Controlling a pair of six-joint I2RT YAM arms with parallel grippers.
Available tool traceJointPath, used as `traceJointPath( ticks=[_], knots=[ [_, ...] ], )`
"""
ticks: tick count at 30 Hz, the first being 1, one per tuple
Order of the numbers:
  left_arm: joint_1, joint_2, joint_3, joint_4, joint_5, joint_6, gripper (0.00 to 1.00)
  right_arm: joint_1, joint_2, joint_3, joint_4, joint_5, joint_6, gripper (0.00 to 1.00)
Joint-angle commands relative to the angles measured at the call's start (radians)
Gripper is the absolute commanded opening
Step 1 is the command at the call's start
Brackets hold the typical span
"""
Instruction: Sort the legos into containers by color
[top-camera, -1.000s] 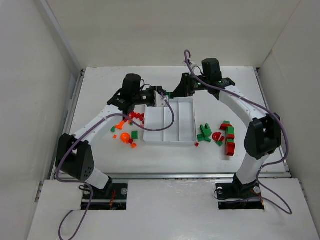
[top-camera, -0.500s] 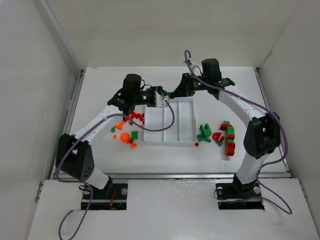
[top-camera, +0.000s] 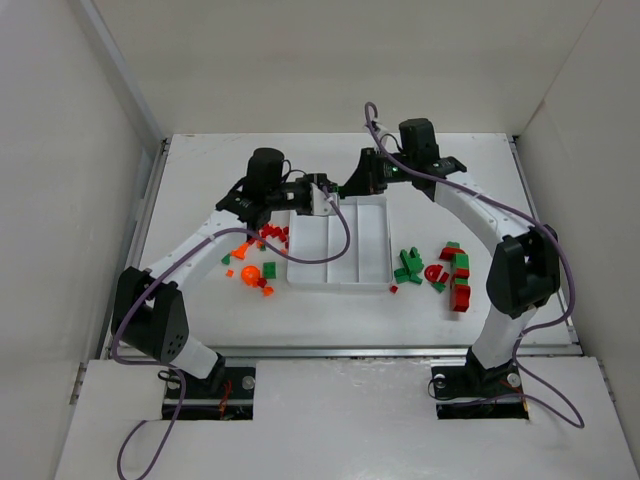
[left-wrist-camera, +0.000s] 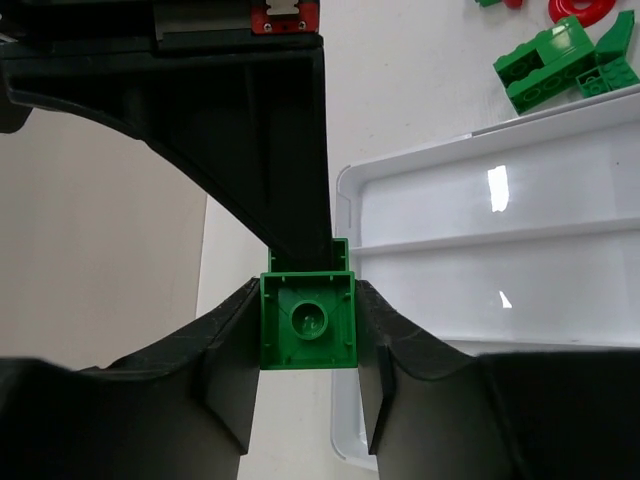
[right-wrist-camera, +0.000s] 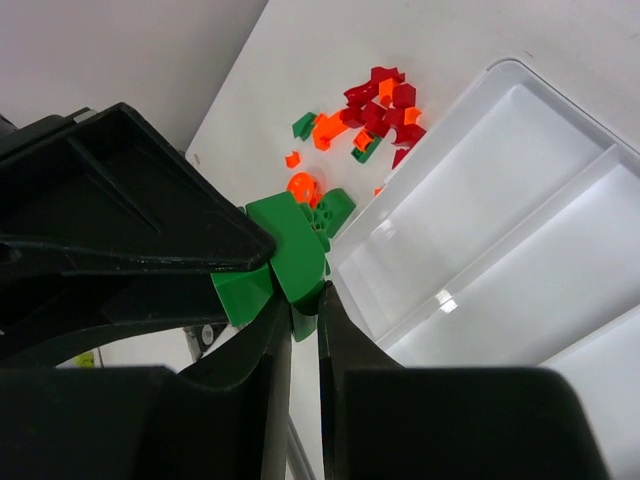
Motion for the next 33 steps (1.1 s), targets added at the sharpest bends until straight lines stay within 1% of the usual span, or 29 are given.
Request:
traceJointPath(
  ticks=[1,5,6,7,8,11,13,14,15,16,17,18,20,21,22,24,26,28,29,31,33],
  knots=[
    [-0.005,-0.03,0.025,0.006,0.026,0.002,0.33,0.005,-0.005,0.037,0.045,0.006,0.004,0.0],
    [-0.005,-0.03,0.025,0.006,0.026,0.002,0.19,0.005,-0.005,0.028,0.045,0.015,0.004,0.0],
    [-0.005,-0.03,0.025,0.006,0.026,0.002,0.14,0.005,-0.005,0.028,0.035,0.015,0.004,0.0],
    [-0.005,-0.03,0.034,0.006,0.026,0.002,0.03,0.005,-0.005,0.028,0.035,0.015,0.004,0.0],
    [-0.005,-0.03,0.034,0.006,0.026,0.002,0.0,0.005,-0.005,0.028,0.035,0.029,0.004,0.0],
    [-0.005,-0.03,0.043,0.006,0.017,-0.024,0.0,0.005,0.004,0.028,-0.009,0.081,-0.006,0.0],
    [-0.005,-0.03,0.052,0.047,0.008,-0.067,0.0,-0.006,0.03,0.028,-0.038,0.12,-0.006,0.0],
    [-0.005,-0.03,0.053,0.067,0.008,-0.132,0.0,-0.02,0.03,0.028,-0.057,0.151,-0.016,0.0],
    [0.006,-0.03,0.053,0.114,0.008,-0.169,0.0,-0.032,0.042,0.015,-0.096,0.23,-0.016,0.0],
    [0.015,-0.042,0.053,0.143,-0.007,-0.208,0.0,-0.032,0.042,0.005,-0.097,0.265,-0.016,0.0],
    [0.015,-0.042,0.053,0.174,-0.017,-0.251,0.0,-0.044,0.042,-0.011,-0.106,0.291,-0.016,0.0],
    [0.026,-0.051,0.053,0.202,-0.026,-0.339,0.0,-0.058,0.042,-0.024,-0.095,0.308,-0.002,0.0],
    [0.038,-0.051,0.053,0.278,-0.035,-0.442,0.0,-0.069,0.042,-0.051,-0.084,0.322,0.018,0.0],
    [0.047,-0.051,0.065,0.295,-0.035,-0.499,0.0,-0.069,0.032,-0.06,-0.084,0.34,0.018,0.0],
    [0.047,-0.051,0.065,0.308,-0.035,-0.604,0.0,-0.069,0.032,-0.06,-0.084,0.355,0.018,0.0],
    [0.058,-0.042,0.077,0.308,-0.044,-0.688,0.0,-0.069,0.009,-0.06,-0.084,0.366,0.018,0.0],
    [0.069,-0.03,0.089,0.279,-0.054,-0.777,0.0,-0.069,0.009,-0.045,-0.119,0.423,0.006,0.0],
    [0.069,-0.018,0.077,0.253,-0.073,-0.794,0.0,-0.069,0.009,-0.02,-0.181,0.511,-0.019,0.0],
    [0.069,-0.018,0.065,0.243,-0.083,-0.794,0.0,-0.069,0.022,-0.008,-0.249,0.608,-0.019,0.0],
    [0.069,-0.018,0.031,0.243,-0.093,-0.785,0.0,-0.069,0.068,0.02,-0.305,0.667,-0.06,0.0],
    [0.069,-0.018,0.031,0.243,-0.109,-0.776,0.0,-0.069,0.122,0.038,-0.371,0.702,-0.083,0.0]
  ],
)
